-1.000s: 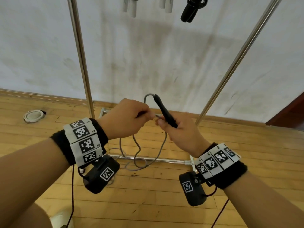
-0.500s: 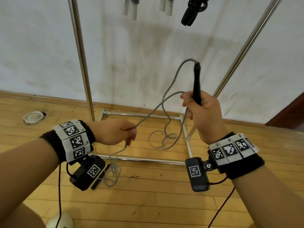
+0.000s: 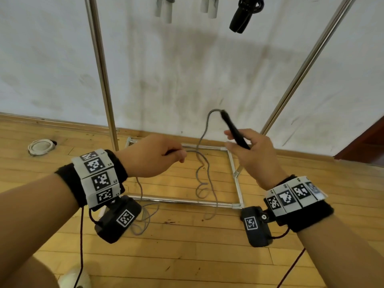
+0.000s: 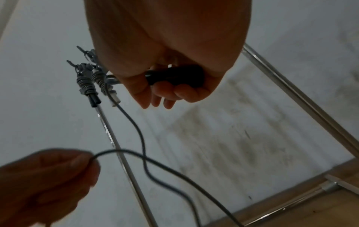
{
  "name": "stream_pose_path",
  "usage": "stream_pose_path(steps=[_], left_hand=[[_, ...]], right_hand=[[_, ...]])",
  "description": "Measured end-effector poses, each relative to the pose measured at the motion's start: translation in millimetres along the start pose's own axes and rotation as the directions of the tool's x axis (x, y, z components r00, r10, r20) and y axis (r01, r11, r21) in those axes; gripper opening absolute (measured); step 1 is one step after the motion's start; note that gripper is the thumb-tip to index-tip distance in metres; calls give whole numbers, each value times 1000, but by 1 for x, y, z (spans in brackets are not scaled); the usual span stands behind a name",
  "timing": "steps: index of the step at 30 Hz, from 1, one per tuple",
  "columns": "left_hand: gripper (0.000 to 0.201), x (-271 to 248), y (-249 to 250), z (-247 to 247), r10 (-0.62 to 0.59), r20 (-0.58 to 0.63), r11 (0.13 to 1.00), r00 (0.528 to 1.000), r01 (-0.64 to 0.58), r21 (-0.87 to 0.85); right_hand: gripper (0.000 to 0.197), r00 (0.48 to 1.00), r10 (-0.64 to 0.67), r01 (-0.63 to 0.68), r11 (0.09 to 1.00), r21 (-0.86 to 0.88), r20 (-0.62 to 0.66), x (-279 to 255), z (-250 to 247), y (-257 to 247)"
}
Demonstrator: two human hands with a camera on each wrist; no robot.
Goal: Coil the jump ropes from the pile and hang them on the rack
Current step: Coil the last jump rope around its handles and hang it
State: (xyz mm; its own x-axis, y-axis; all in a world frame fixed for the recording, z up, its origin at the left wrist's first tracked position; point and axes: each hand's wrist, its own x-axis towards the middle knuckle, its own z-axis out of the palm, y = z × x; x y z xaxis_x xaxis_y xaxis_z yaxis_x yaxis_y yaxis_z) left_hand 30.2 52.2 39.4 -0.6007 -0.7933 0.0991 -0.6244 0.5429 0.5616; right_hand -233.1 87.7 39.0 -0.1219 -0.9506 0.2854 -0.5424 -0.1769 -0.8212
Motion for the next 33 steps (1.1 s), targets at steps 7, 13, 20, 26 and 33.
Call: stream_pose_path(steps=[7,13,20,26,33], left_hand=[[30,0,19,4,103,-66,995,992,-103,2],[27,-5,0,-1,19,-7,998,1000,-19,-64],[18,-10,-30,4,-24,273,992,962,57,-113],[23,-11,-49,1,-140,304,989,942,150,-8],[24,-5,-43,-4,-148,109,989,983,150,-6]], right_hand=[[11,951,-129,136,991,-5,282,-18,39,-14],[22,964,-101,99,995,21,247,-14,41,-18],[21,987,-132,124,989,85,91,-2,25,-24],[16,987,-60,77,991,110,-148,15,-2,-19],[9,997,18,-24,997,-68,-79,14,-13,8]])
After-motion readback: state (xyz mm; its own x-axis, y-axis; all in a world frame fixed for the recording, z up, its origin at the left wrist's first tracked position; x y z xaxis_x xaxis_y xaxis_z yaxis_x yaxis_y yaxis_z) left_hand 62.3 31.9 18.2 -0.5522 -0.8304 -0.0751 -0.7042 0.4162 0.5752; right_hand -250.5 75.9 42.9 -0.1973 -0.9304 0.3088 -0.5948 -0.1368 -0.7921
